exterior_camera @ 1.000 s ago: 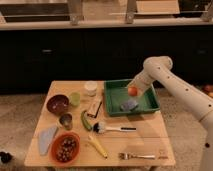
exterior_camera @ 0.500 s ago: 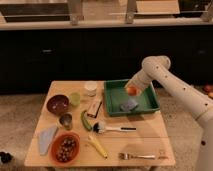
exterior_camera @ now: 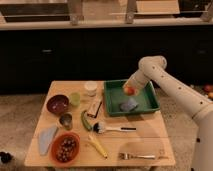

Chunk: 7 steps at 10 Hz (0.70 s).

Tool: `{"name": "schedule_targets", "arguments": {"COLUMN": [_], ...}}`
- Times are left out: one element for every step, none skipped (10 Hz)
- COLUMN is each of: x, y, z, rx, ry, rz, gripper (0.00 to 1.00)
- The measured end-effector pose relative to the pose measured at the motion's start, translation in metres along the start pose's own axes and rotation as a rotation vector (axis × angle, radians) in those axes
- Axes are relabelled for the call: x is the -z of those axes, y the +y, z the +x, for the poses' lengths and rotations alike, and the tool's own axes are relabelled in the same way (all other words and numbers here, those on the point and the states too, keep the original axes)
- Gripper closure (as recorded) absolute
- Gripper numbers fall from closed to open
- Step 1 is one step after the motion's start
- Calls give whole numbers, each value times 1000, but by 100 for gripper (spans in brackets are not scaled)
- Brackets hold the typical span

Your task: Place apple in tray

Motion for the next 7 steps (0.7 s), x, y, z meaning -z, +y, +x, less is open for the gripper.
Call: {"name": "schedule_targets", "arguments": {"x": [-1, -2, -3, -4, -5, -6, -7], "y": [0, 0, 1, 1, 0, 0, 1], "z": [-1, 0, -1, -1, -2, -3, -4], "rx": [11, 14, 18, 22, 28, 32, 34], "ry": [-8, -11, -15, -19, -25, -29, -36], "rz": [-2, -2, -4, -4, -4, -4, -3], "gripper": [100, 100, 100, 100, 100, 100, 100]}}
